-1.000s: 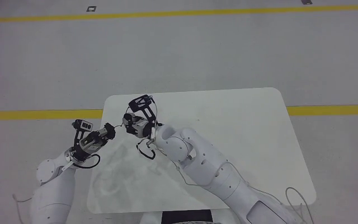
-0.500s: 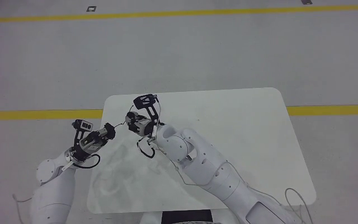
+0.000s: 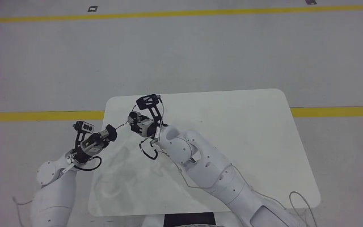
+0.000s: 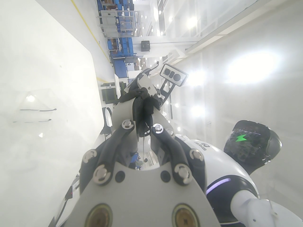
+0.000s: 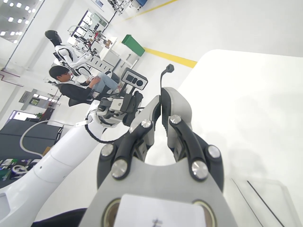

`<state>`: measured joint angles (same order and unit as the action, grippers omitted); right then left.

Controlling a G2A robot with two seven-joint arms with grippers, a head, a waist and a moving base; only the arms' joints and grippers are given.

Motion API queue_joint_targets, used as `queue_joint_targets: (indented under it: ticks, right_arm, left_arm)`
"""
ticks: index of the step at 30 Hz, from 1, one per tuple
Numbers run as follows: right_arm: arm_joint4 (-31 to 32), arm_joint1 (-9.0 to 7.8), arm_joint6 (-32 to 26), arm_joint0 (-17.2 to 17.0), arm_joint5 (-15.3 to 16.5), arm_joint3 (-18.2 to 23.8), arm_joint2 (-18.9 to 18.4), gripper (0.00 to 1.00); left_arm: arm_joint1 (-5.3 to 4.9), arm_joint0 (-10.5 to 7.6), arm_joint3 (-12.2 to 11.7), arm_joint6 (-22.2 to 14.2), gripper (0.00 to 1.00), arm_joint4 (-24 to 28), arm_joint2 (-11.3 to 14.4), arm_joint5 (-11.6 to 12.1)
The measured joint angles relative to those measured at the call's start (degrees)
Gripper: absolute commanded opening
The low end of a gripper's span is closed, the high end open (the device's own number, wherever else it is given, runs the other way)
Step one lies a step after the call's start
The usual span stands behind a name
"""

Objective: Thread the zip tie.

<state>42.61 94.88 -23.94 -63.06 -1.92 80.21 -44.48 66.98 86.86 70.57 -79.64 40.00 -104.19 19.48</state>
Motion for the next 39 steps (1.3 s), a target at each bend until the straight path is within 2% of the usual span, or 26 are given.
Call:
queue_joint_targets:
  ticks: [13, 39]
  right_arm:
    - [0.5, -0.67, -0.7, -2.1, 0.6, 3.4, -1.1, 0.0]
    - [-0.4, 0.06, -0.4, -0.1, 0.8, 1.0, 0.8, 0.0]
  left_arm:
    - [0.0, 0.0, 0.0, 0.0, 0.0, 0.0, 0.0, 0.0]
    - [0.0, 0.0, 0.0, 0.0, 0.0, 0.0, 0.0, 0.0]
